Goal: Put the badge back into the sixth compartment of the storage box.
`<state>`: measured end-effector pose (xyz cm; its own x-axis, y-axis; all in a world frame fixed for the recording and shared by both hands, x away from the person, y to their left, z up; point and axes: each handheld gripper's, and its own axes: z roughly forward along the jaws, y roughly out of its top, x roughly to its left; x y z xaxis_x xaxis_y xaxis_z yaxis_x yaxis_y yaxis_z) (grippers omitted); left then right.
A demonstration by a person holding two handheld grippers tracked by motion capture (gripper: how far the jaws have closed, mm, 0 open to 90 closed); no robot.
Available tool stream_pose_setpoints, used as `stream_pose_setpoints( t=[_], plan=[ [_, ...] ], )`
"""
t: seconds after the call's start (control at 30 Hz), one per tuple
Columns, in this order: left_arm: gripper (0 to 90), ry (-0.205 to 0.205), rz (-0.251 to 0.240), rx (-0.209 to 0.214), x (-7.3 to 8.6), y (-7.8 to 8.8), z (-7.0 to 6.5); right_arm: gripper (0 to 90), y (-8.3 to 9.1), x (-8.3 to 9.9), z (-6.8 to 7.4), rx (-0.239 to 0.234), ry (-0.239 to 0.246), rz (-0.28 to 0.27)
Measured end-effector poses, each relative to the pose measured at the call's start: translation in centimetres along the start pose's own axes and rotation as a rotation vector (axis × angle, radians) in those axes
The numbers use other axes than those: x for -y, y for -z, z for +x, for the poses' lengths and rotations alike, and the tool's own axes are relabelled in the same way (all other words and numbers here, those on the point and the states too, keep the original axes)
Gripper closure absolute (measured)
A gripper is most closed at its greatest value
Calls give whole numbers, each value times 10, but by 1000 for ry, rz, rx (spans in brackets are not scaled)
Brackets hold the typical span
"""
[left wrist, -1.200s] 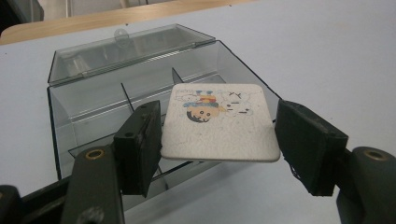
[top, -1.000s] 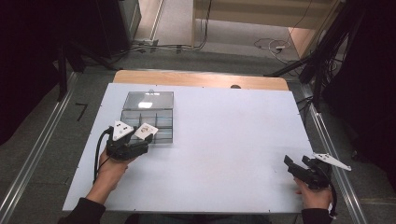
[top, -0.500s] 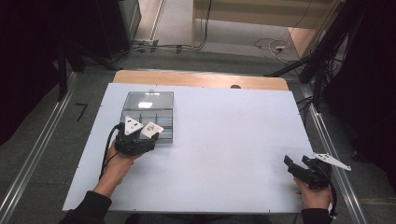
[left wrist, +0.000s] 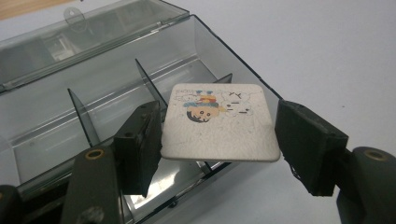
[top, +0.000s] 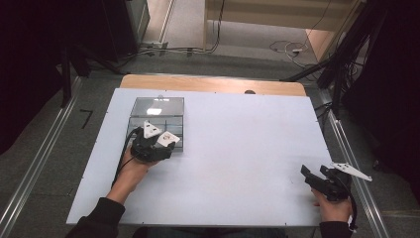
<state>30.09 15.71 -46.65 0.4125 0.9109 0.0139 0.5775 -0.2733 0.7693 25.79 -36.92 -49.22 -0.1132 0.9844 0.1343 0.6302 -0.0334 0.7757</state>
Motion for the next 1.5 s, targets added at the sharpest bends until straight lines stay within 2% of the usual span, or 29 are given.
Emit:
stream_pose_setpoints(
  t=[0.17,0.27,0.4,0.57,0.7,0.8,1.1,1.5],
  plan=[
    [336,-24,20,-20,-2,-2,-4,232,0,0,-1,-1,-2,3],
    [336,-38,40,-20,-3,-4,-6,232,0,0,-1,-2,2,2],
    [335,-55,44,-15,-5,-4,-8,232,-1,0,0,0,2,3],
    [309,-23,0,-14,-7,-6,-7,232,-1,0,0,0,4,3],
    [277,6,-52,3,-9,-4,-7,232,-1,0,0,0,3,2],
    [277,21,-67,18,-9,-1,-7,232,-1,0,-1,-1,0,3],
    [263,46,-69,45,-9,0,-5,232,-1,0,0,-2,-1,6],
    [250,70,-79,45,-9,5,-4,232,-1,0,0,-2,5,3]
  ],
)
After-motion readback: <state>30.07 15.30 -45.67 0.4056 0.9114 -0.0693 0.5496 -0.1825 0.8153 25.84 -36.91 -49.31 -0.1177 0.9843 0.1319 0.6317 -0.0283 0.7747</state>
